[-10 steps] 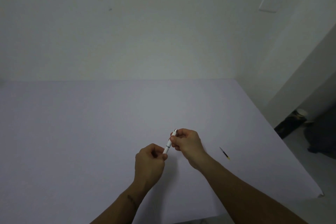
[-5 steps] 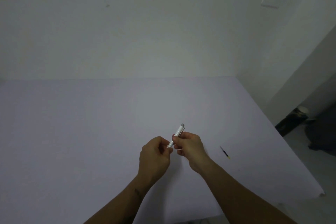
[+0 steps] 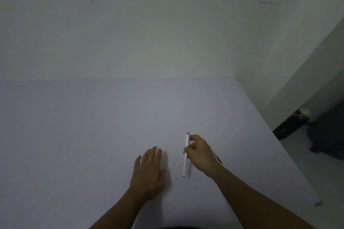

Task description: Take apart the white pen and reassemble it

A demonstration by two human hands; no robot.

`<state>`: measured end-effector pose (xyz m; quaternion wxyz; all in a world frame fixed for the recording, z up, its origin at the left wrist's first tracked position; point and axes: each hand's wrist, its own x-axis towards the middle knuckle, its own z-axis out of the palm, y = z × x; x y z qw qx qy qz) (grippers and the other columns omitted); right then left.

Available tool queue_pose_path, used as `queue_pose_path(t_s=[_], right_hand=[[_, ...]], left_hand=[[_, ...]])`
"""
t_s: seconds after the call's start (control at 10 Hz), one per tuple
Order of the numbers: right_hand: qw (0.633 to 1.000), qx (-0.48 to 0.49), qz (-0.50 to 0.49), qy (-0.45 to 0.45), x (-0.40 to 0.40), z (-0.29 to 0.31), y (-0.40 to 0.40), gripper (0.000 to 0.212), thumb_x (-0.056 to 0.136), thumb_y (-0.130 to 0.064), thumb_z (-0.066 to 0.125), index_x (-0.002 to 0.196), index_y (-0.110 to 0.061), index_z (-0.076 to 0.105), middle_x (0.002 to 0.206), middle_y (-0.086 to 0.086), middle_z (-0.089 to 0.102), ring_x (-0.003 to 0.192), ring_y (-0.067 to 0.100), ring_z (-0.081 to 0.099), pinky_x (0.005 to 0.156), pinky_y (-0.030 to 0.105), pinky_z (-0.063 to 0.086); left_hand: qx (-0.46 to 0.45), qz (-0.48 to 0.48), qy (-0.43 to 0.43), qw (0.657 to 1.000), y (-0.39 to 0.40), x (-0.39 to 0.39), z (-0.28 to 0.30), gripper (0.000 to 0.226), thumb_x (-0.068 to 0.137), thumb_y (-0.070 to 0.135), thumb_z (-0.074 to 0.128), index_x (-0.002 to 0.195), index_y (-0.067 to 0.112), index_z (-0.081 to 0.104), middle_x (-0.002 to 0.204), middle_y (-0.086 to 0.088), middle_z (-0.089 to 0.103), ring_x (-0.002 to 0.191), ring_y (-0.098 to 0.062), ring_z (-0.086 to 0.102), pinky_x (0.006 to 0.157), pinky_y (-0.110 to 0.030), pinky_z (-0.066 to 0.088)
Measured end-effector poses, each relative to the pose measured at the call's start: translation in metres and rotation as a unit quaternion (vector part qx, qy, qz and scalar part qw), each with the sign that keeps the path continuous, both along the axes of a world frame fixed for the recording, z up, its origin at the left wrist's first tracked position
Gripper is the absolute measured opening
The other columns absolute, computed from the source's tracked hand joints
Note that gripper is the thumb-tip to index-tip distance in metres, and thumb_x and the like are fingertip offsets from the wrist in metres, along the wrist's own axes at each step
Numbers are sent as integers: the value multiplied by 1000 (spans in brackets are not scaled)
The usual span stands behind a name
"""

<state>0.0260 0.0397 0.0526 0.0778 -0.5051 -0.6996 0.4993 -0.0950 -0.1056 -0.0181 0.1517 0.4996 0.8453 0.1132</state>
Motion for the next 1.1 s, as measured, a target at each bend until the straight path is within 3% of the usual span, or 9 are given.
queue_pose_path(t_s=[0.1,0.3,0.4,0.6,0.8,0.9,1.1], right_hand=[[996,33,59,-63,14,-9,6,27,91,-9,59,115,-20,50,88,9,66,63,6,53,44,10,35],[979,43,125,-156,23,-31,12,21,82,-8,59,100,-17,52,97,7,63,75,17,58,54,21,42],[974,35,142,-176,20,-37,12,29,79,-9,58,107,-13,54,102,8,62,84,23,62,66,28,49],[957,41,167,-234,11,-47,9,36,79,-16,62,112,-7,50,100,8,57,78,24,55,62,29,42],[953,61,156,-252,4,-50,3,44,82,-18,64,119,-7,43,107,10,60,79,23,53,63,30,43],[957,54,151,-241,6,-49,3,42,82,-19,63,117,-8,43,93,4,54,73,20,54,59,28,42],[966,43,134,-215,23,-25,3,46,85,-17,59,128,-8,43,89,0,52,81,19,54,66,27,43]], left_hand=[[-71,7,59,996,-9,5,-17,71,84,49,37,143,8,43,151,-14,42,139,-33,41,108,-60,35],[-80,55,12,995,-11,19,-34,76,91,49,25,153,10,8,163,-11,-1,151,-29,-1,119,-56,4],[-78,60,9,995,-9,22,-33,74,94,48,28,153,10,5,163,-10,-3,151,-28,-5,119,-54,-1],[-92,70,-1,993,-5,21,-30,76,93,48,32,154,12,5,164,-8,-2,151,-26,-4,121,-56,5],[-98,76,-13,992,-5,19,-29,76,92,47,34,154,12,6,164,-7,-1,151,-26,-3,121,-55,6],[-94,64,-13,993,-10,16,-29,75,92,45,33,154,12,9,164,-8,2,151,-27,0,121,-56,9],[-123,9,0,992,-19,10,-16,72,95,39,33,154,9,3,164,-7,-3,151,-26,-1,121,-52,11]])
